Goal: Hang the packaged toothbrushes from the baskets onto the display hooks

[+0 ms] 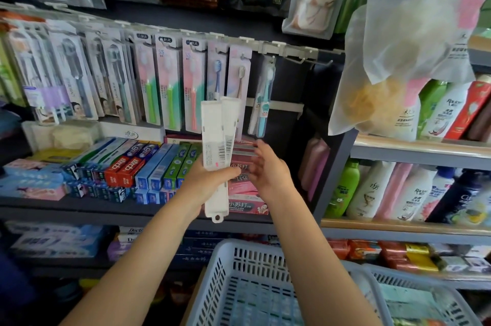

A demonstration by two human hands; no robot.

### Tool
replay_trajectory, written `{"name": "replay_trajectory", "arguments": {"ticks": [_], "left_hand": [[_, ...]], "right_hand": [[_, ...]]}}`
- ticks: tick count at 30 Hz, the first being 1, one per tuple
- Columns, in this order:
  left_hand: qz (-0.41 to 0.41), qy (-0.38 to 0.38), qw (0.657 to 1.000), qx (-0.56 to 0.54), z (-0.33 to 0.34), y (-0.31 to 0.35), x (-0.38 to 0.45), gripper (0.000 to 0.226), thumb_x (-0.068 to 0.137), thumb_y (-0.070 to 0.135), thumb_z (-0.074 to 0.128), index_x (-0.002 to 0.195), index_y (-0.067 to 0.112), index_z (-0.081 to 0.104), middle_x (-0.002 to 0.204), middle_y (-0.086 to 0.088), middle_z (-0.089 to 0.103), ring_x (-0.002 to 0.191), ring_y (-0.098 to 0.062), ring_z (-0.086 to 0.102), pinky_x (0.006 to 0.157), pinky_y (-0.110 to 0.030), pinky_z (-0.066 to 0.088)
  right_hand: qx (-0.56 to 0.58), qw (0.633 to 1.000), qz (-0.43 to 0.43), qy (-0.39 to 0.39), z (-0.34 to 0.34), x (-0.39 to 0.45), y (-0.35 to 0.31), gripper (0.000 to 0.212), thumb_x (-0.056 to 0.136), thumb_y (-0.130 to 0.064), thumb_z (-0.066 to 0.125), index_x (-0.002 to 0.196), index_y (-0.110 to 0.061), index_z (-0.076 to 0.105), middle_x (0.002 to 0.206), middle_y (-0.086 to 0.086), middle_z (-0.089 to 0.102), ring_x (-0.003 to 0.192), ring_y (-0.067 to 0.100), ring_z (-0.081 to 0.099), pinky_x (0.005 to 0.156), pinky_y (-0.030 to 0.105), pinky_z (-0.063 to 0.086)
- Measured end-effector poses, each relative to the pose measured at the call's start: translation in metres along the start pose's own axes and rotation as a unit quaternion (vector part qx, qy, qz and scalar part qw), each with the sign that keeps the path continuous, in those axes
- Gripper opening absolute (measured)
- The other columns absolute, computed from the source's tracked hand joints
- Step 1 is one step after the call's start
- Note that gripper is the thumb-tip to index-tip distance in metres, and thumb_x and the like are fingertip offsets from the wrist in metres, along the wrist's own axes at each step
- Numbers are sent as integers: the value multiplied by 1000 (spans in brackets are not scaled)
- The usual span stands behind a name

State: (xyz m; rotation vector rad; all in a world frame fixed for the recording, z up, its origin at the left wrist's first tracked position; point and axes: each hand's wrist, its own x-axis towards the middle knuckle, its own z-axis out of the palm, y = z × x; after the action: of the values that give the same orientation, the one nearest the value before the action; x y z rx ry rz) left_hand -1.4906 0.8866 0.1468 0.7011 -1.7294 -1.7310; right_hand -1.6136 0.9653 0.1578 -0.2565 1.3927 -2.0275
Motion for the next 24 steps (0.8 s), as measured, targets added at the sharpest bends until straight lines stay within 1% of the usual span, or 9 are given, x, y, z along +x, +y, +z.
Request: {"name": "replay_trajectory", "arguments": {"ticks": [3, 6, 12, 15, 17, 18, 20, 21, 24], "left_hand": [[36, -46, 987, 152, -14, 8, 1, 61, 71, 35, 90, 125, 31, 61, 113, 14, 70, 102, -6, 66, 87, -29, 53], [81, -104, 953, 271, -21, 17, -2, 67, 70, 39, 90, 126, 39, 54, 113, 21, 64, 102, 0, 62, 83, -26, 52], [96, -95, 948, 288, -18, 14, -12, 62, 70, 49, 86, 123, 37, 55, 111, 19, 63, 102, -2, 62, 77, -23, 47], [162, 35, 930, 328, -19, 2, -16, 55, 76, 50, 82, 123, 32, 59, 121, 11, 51, 115, -8, 49, 90, -28, 41], [224, 161, 919, 281, -16, 0, -28, 22, 88, 41, 71, 100, 24, 66, 108, 4, 60, 103, -15, 57, 80, -29, 42], [221, 175, 928, 246, -12, -1, -35, 19, 94, 38, 63, 89, 20, 67, 96, 1, 66, 90, -17, 63, 69, -28, 44], [95, 89, 985, 114, 1, 1, -45, 38, 103, 41, 49, 87, 14, 70, 83, -8, 73, 73, -19, 70, 59, -28, 52], [3, 26, 999, 25, 7, 5, -48, 47, 104, 48, 45, 96, 10, 71, 86, -12, 76, 77, -23, 73, 65, -32, 58], [-135, -85, 962, -222, 8, 14, -46, 65, 99, 63, 40, 118, 7, 67, 107, -18, 75, 99, -32, 73, 87, -45, 58]], "right_hand": [[-140, 979, -83, -120, 3, -28, -14, 38, 96, -50, 62, 110, -15, 70, 75, -2, 67, 51, 9, 41, 52, 26, 35], [-244, 950, -115, -155, 5, -42, -25, 33, 96, -43, 65, 101, -11, 66, 60, -9, 64, 46, 7, 40, 47, 22, 32], [-138, 974, -119, -133, 5, -53, -18, 15, 95, -21, 70, 95, -10, 60, 72, 3, 68, 48, 4, 60, 39, 17, 37], [-115, 976, -167, -82, 2, -52, -9, 23, 91, -21, 74, 104, -7, 60, 85, 10, 67, 56, 6, 61, 42, 19, 40], [-97, 975, -191, -49, 1, -54, -8, 23, 91, -22, 75, 104, -9, 61, 88, 9, 67, 62, 6, 63, 46, 18, 43], [-85, 975, -199, -42, 0, -56, -7, 22, 91, -22, 74, 104, -9, 62, 90, 7, 68, 66, 7, 64, 48, 17, 45], [-84, 970, -220, -52, 1, -62, -5, 20, 91, -22, 75, 105, -12, 64, 93, 4, 72, 77, 10, 70, 56, 19, 51], [-100, 963, -240, -67, 2, -65, -3, 18, 90, -21, 76, 104, -17, 65, 94, 2, 73, 83, 13, 71, 62, 22, 54], [-170, 929, -296, -142, 3, -71, 8, 19, 88, -9, 76, 102, -21, 69, 96, 1, 77, 93, 16, 73, 80, 30, 59]]}}
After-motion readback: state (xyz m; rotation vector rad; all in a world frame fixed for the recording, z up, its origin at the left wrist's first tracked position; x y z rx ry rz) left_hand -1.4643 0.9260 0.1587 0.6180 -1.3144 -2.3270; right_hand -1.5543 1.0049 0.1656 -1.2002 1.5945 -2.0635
